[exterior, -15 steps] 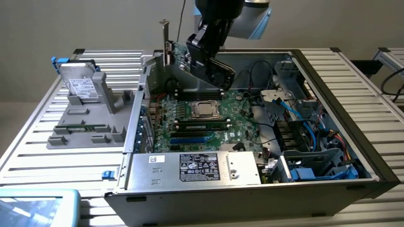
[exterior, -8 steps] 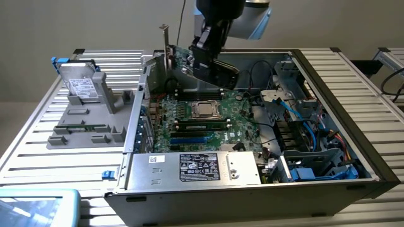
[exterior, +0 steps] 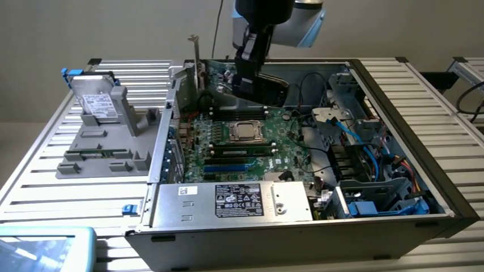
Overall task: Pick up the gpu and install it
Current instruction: 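Insert the gpu into the slot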
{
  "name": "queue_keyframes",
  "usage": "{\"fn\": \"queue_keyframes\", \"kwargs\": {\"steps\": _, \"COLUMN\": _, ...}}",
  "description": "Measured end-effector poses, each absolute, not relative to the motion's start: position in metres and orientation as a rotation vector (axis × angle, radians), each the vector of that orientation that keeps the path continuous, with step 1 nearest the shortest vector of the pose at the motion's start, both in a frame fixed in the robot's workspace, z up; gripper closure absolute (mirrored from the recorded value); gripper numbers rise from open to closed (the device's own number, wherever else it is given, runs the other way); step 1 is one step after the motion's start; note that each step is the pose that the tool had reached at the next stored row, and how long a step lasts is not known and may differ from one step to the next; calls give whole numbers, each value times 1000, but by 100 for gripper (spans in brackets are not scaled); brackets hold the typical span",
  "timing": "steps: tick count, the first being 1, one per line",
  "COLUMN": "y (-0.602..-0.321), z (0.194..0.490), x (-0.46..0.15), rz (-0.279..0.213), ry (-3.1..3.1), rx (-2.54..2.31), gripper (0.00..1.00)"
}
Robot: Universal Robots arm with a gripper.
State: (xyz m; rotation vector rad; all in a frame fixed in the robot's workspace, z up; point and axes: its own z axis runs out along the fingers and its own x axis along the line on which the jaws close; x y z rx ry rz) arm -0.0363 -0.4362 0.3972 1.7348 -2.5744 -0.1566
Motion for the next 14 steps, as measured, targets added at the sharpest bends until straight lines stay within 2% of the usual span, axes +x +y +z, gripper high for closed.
{"fn": "queue_keyframes", "kwargs": {"steps": 14, "y": -436, "z": 396, "x": -36, "rz": -119, "ry": -2332, "rx": 2037, "gripper": 72}}
